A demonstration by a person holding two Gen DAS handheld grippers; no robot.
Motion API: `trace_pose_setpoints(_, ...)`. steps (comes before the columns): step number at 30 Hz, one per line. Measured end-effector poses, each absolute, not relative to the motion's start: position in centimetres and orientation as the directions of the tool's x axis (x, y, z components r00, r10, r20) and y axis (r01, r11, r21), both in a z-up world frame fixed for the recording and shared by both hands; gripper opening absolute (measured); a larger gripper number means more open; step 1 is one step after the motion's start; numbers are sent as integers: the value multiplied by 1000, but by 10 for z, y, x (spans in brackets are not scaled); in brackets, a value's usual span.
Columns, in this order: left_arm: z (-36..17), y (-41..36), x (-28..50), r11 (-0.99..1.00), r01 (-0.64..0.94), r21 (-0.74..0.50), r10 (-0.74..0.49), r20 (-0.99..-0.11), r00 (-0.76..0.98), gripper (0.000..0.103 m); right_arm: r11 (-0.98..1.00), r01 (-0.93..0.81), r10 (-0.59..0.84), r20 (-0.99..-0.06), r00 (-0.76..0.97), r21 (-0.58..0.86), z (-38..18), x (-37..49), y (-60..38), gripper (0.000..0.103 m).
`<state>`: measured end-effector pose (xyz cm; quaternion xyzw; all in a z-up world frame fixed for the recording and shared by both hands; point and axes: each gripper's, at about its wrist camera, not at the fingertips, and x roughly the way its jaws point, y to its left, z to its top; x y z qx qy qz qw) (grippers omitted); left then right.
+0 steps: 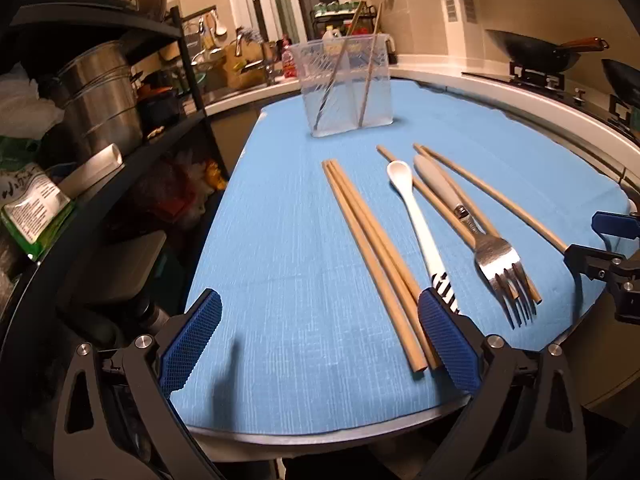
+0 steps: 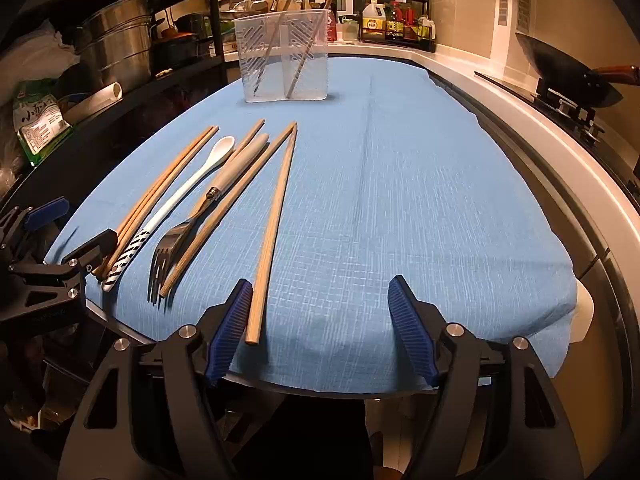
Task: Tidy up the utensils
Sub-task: 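Move both open tools back over the remaining chopsticks on the cloth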
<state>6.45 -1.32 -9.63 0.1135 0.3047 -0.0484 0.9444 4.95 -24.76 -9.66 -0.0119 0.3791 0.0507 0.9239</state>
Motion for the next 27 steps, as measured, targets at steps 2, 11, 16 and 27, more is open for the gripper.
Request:
trace_pose_setpoints(2,-95,-14,67,966,169,194,-22,-594,804,96,995,-100,84,-703,706,19,-96,49,-248,70)
trace_pose_setpoints(11,-79,-10,76,972,168,167,-43,-573,819,95,996,-84,78,-704,705,26,-97,51,-256,70)
trace_pose_setpoints(16,-98,3,76,985,128,115,-35,-596,802,96,996,-86,74,-696,714,17,-99,60,-255,78)
trace_pose_setpoints(27,-108,-7,83,980,139,142,-31,-582,813,95,995,-96,94,-677,730,35,-101,80,-248,79)
